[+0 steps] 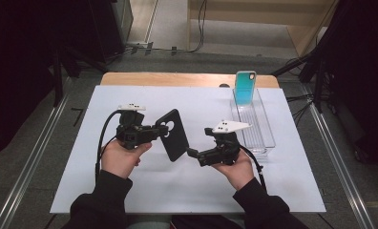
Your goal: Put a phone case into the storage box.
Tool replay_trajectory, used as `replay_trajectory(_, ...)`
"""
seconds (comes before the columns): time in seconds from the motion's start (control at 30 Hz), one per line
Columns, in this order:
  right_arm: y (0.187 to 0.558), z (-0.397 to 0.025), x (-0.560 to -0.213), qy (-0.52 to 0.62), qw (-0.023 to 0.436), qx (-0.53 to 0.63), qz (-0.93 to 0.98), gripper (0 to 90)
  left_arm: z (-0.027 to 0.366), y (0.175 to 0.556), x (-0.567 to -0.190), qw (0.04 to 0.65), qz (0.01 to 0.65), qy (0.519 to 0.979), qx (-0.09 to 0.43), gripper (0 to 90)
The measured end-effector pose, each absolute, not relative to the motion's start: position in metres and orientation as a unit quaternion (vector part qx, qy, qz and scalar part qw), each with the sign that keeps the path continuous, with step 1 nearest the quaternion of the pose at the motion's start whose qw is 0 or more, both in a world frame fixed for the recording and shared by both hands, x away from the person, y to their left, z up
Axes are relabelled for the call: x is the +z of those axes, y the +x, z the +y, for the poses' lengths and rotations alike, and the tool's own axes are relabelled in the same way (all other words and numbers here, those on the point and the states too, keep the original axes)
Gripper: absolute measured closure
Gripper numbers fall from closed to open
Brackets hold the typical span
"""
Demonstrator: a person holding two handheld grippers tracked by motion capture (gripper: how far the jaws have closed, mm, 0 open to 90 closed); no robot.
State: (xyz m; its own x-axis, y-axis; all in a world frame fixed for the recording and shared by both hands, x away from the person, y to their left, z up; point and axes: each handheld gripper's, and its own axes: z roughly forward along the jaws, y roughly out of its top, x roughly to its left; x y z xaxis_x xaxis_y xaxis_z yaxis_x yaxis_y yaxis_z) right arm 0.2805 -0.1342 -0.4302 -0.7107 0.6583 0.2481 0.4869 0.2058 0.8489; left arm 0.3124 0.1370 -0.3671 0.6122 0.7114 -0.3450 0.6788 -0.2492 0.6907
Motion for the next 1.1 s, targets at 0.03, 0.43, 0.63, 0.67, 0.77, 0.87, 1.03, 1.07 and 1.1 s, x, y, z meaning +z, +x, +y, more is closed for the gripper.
replay_trajectory(0.03,0.279,-0.134,-0.43,0.371,0.089,0.513,0.769,0.0,0.137,0.312,-0.367,0.427,0.441,0.789,0.023,76.8)
replay_trajectory(0.43,0.275,-0.122,-0.429,0.373,0.094,0.512,0.768,0.0,0.129,0.31,-0.37,0.422,0.441,0.792,0.005,76.8)
replay_trajectory(0.63,0.274,-0.118,-0.428,0.371,0.097,0.509,0.77,0.0,0.122,0.307,-0.374,0.421,0.438,0.794,-0.007,76.8)
replay_trajectory(0.67,0.275,-0.117,-0.429,0.37,0.096,0.51,0.771,0.0,0.121,0.307,-0.375,0.42,0.437,0.795,-0.01,76.7)
replay_trajectory(0.77,0.275,-0.113,-0.429,0.373,0.096,0.504,0.773,0.0,0.117,0.305,-0.377,0.416,0.435,0.798,-0.017,76.7)
replay_trajectory(0.87,0.276,-0.109,-0.43,0.375,0.094,0.498,0.776,0.0,0.113,0.303,-0.377,0.414,0.43,0.802,-0.016,76.7)
replay_trajectory(1.03,0.278,-0.103,-0.433,0.375,0.094,0.491,0.78,0.0,0.11,0.299,-0.377,0.416,0.431,0.8,-0.02,76.7)
replay_trajectory(1.07,0.278,-0.102,-0.434,0.375,0.094,0.491,0.781,0.0,0.109,0.299,-0.377,0.415,0.431,0.801,-0.021,76.7)
replay_trajectory(1.1,0.278,-0.101,-0.434,0.374,0.095,0.491,0.781,0.0,0.109,0.298,-0.377,0.414,0.431,0.802,-0.021,76.7)
